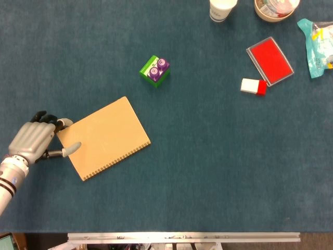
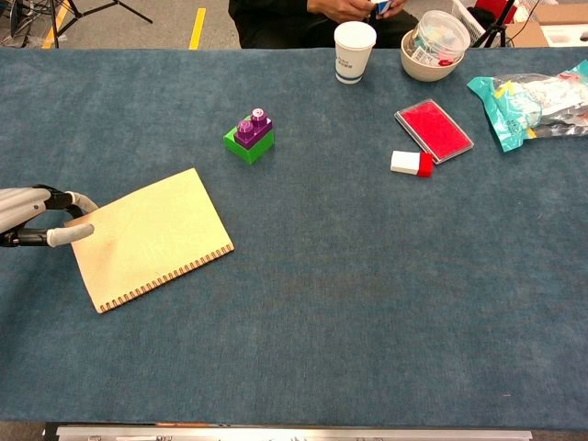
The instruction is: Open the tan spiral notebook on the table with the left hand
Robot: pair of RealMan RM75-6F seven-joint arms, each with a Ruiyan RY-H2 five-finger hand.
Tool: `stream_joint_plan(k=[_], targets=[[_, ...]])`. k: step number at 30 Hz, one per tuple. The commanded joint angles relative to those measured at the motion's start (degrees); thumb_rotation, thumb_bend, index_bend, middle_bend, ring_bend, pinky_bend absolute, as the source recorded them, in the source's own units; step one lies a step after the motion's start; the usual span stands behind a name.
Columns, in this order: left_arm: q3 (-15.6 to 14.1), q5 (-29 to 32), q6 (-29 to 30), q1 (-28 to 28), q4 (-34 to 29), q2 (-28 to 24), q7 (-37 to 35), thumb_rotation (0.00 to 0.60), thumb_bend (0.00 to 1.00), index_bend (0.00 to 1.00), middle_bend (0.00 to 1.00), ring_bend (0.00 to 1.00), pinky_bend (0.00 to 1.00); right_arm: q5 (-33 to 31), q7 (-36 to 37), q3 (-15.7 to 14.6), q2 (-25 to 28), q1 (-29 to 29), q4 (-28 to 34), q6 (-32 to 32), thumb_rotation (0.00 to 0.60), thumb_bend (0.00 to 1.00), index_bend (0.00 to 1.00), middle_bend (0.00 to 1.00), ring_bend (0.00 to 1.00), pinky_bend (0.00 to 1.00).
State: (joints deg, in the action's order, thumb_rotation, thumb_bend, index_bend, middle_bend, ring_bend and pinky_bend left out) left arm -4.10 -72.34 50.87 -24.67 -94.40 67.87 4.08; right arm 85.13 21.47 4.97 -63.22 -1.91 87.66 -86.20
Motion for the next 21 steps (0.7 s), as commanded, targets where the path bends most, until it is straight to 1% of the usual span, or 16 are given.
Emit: stream_joint_plan(k=[1,3,4,6,8,9,11,14,19,21], targets=[[-0.4,-0.8,0.4,0.2,-1.9,-1.3,0.3,0.000,0.16,0.20,0.32,0.14,0.03,0.0,0.0,0.1,0.0,0.0,0.0,-0.1,0.600,0.62,0.50,0.40,0.32,0.42],[0.0,-2.2,1.7,0.3,-2.6,-1.4,0.1,0.000,0.15,0.18,0.28,0.14,0.03,-0.1,0.1,0.1,0.0,0.0,-0.1,-0.1,0.600,0.62,0.50,0.40,0.32,0.42],[0.1,-3.3,2.6,0.4,-2.6,-1.3,0.2,0.000,0.15,0.16,0.25,0.14,0.03,-0.2,0.1,0.1,0.0,0.0,-0.1,0.0,0.600,0.62,0.50,0.40,0.32,0.42],[0.3,-6.5,4.5,0.4,-2.3,-0.9,0.1,0.000,0.15,0.05,0.13,0.09,0.03,-0.1,0.2,0.1,0.0,0.0,-0.2,0.0,0.600,0.62,0.50,0.40,0.32,0.42],[0.5,-9.7,6.2,0.2,-1.9,-0.4,-0.4,0.000,0.15,0.01,0.07,0.04,0.03,-0.1,0.2,0.0,-0.1,0.0,-0.2,0.0,0.600,0.62,0.50,0.40,0.32,0.42],[0.5,-11.2,6.9,0.1,-1.8,-0.1,-0.7,0.000,0.15,0.00,0.04,0.02,0.03,-0.1,0.2,0.0,-0.1,0.1,-0.2,0.0,0.600,0.62,0.50,0.40,0.32,0.42],[0.5,-14.3,8.1,-0.4,-1.8,0.5,-1.3,0.007,0.15,0.00,0.01,0.00,0.03,-0.1,0.2,0.0,-0.2,0.1,-0.2,-0.1,0.600,0.62,0.50,0.40,0.32,0.42],[0.3,-17.2,7.7,-1.6,-2.8,1.3,-0.6,0.048,0.15,0.00,0.00,0.00,0.03,-0.1,0.3,0.1,-0.2,0.2,-0.4,-0.2,0.600,0.62,0.50,0.40,0.32,0.42],[0.3,-19.0,4.6,-4.1,-4.3,4.9,3.0,0.053,0.15,0.00,0.00,0.00,0.03,-0.3,0.6,0.0,-0.3,0.3,-0.7,-0.1,0.600,0.62,0.50,0.40,0.32,0.42],[0.7,-18.8,3.1,-5.3,-4.1,6.9,5.2,0.083,0.15,0.00,0.00,0.00,0.03,-0.4,0.8,0.0,-0.3,0.4,-0.8,-0.2,0.600,0.62,0.50,0.40,0.32,0.42]])
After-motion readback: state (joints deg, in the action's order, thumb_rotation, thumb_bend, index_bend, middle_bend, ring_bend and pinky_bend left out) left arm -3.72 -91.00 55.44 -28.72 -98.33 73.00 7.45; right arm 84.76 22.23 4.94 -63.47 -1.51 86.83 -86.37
